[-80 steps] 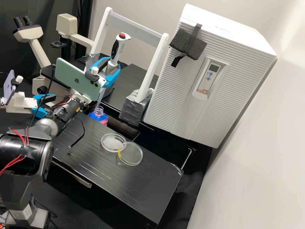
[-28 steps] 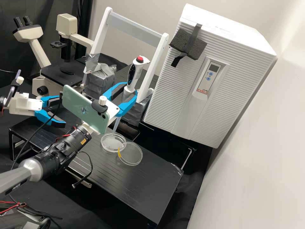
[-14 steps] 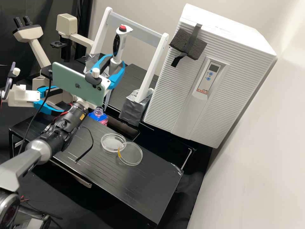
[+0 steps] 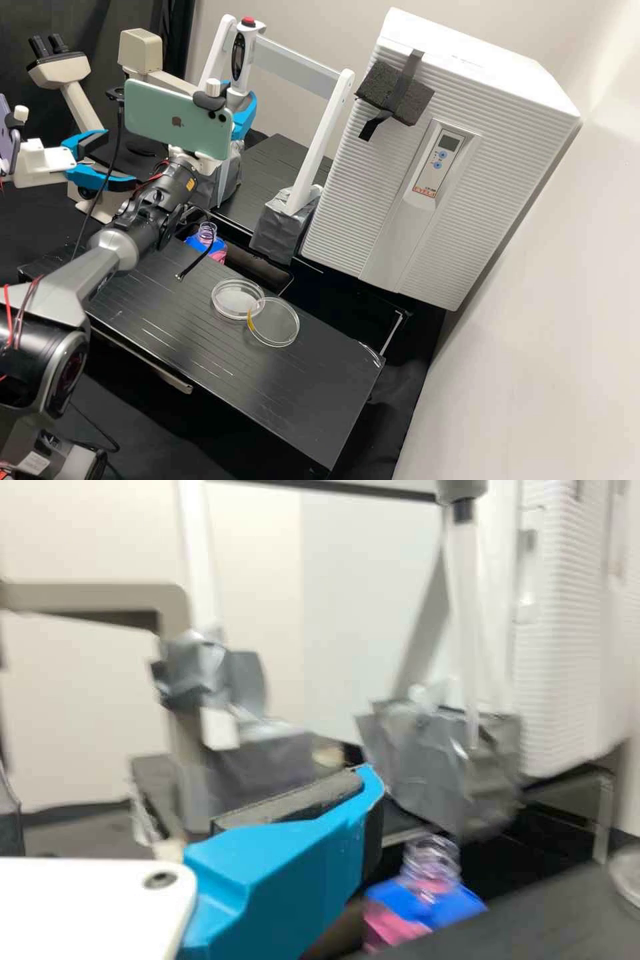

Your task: Use the pipette

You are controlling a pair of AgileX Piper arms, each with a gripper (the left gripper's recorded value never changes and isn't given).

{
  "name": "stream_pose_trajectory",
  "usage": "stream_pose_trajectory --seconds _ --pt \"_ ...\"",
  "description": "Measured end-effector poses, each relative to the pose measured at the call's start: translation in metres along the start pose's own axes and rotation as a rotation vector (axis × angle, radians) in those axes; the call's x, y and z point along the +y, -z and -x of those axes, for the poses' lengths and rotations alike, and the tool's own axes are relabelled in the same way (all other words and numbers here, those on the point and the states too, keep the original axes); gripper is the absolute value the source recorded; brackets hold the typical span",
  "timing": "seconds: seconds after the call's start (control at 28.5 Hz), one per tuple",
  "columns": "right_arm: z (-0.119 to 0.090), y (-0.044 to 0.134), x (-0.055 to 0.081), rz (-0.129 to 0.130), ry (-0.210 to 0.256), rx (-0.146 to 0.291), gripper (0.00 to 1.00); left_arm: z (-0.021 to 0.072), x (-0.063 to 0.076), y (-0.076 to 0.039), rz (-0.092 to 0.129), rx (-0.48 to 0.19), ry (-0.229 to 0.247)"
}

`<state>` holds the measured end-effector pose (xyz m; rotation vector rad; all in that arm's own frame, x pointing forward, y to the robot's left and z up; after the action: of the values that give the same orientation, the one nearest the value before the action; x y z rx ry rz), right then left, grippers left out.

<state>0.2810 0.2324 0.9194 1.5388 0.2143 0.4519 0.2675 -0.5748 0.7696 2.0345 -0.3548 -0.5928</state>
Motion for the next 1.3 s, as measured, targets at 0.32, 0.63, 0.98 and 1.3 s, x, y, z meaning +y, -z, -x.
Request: stream_pose_trajectory --seconds 0.32,0.63,0.98,1.3 --pt "-0.041 0.005 0.007 0.039 0.016 -0.016 0.00 -0.0004 0.008 0.006 -0.008 0.024 -0.023" --pt "-0.065 -0.009 -0.002 0.055 0.110 -0.110 0.00 0.0020 0.017 0.009 -0.018 0.035 -0.040" --pt "-0.075 -0.022 0.009 0.012 0.095 -0.172 0.00 0.0020 0.017 0.009 -0.018 0.037 -0.037" --pt "-0.075 -0.016 0.003 -0.003 0.133 -0.170 0.00 0.0014 0.015 0.006 -0.016 0.027 -0.024"
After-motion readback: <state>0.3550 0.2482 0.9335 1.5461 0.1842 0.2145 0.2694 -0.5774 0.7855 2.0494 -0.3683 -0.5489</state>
